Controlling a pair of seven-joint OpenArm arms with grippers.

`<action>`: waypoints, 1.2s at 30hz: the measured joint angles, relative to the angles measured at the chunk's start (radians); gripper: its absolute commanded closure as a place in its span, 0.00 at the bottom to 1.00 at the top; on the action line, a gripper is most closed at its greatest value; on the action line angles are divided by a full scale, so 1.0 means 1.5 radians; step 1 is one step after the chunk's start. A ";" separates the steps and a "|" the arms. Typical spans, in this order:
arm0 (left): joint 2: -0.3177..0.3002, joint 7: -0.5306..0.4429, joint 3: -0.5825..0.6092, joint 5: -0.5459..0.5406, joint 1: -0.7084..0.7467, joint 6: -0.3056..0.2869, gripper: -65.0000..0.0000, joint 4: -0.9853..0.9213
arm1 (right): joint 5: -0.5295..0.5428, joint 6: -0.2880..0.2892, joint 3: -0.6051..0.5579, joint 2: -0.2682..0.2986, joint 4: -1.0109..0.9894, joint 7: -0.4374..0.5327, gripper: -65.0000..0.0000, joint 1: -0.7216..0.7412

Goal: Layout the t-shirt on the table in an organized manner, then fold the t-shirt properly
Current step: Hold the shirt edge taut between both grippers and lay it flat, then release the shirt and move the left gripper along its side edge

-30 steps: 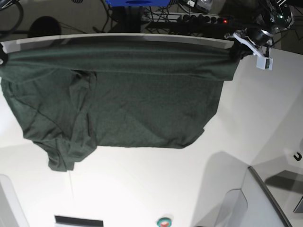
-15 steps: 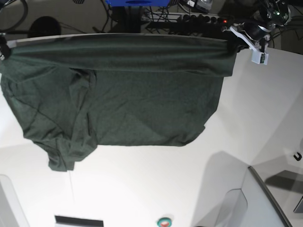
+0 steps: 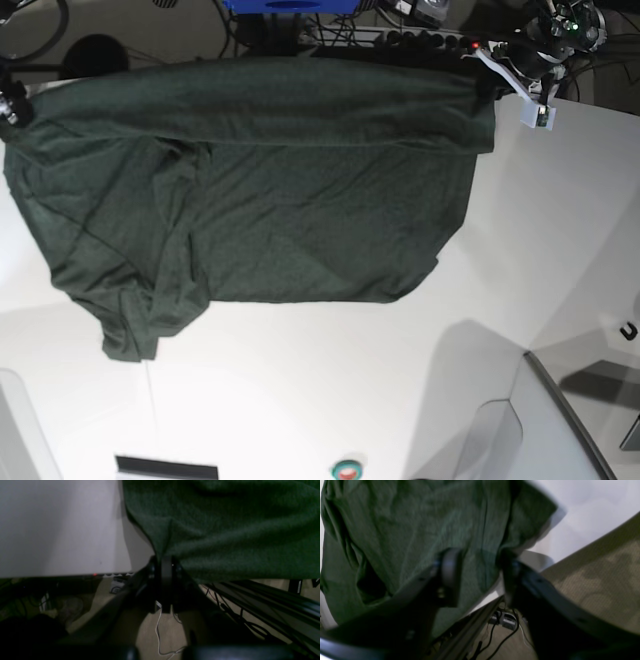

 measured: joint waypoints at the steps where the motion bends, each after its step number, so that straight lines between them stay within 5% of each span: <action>1: 0.000 0.000 0.000 0.000 0.003 0.000 0.87 0.000 | 0.000 0.000 0.003 -0.004 0.001 0.001 0.52 0.000; 4: 0.000 0.000 -0.001 0.003 0.004 0.000 0.63 0.000 | -0.001 -0.001 0.004 -0.017 0.018 -0.002 0.51 -0.002; 8: 0.000 0.000 -0.007 0.003 0.009 0.001 0.47 0.002 | 0.000 -0.003 0.004 -0.016 0.037 -0.003 0.51 -0.002; 12: 0.002 0.001 -0.019 0.003 0.012 0.055 0.43 0.003 | -0.001 -0.003 0.004 -0.017 0.062 -0.002 0.51 -0.008; 17: -0.002 0.002 -0.109 0.007 0.003 0.066 0.43 0.011 | 0.000 -0.031 0.005 -0.027 0.127 0.072 0.51 -0.034; 22: -0.002 0.000 -0.111 0.002 -0.012 0.065 0.47 0.075 | -0.002 -0.029 -0.034 -0.013 0.145 0.098 0.52 -0.042; 25: -0.012 0.004 -0.027 0.007 -0.028 0.065 0.79 0.076 | -0.002 0.024 -0.129 0.046 0.142 0.106 0.55 -0.034; 26: -0.013 0.005 0.002 0.007 -0.040 0.065 0.97 0.070 | 0.005 0.033 -0.159 0.066 0.129 0.123 0.61 -0.025; 27: -0.013 0.001 0.026 0.005 -0.055 0.065 1.00 0.058 | 0.007 0.037 -0.188 0.079 0.110 0.134 0.70 -0.009; 30: -0.012 -0.001 0.075 -0.001 -0.112 0.064 1.00 0.006 | 0.004 0.040 -0.261 0.100 0.029 0.178 1.00 0.017; 36: -0.007 0.001 0.104 0.119 -0.209 0.070 1.00 -0.090 | -0.003 0.037 -0.351 0.155 -0.143 0.229 0.95 0.086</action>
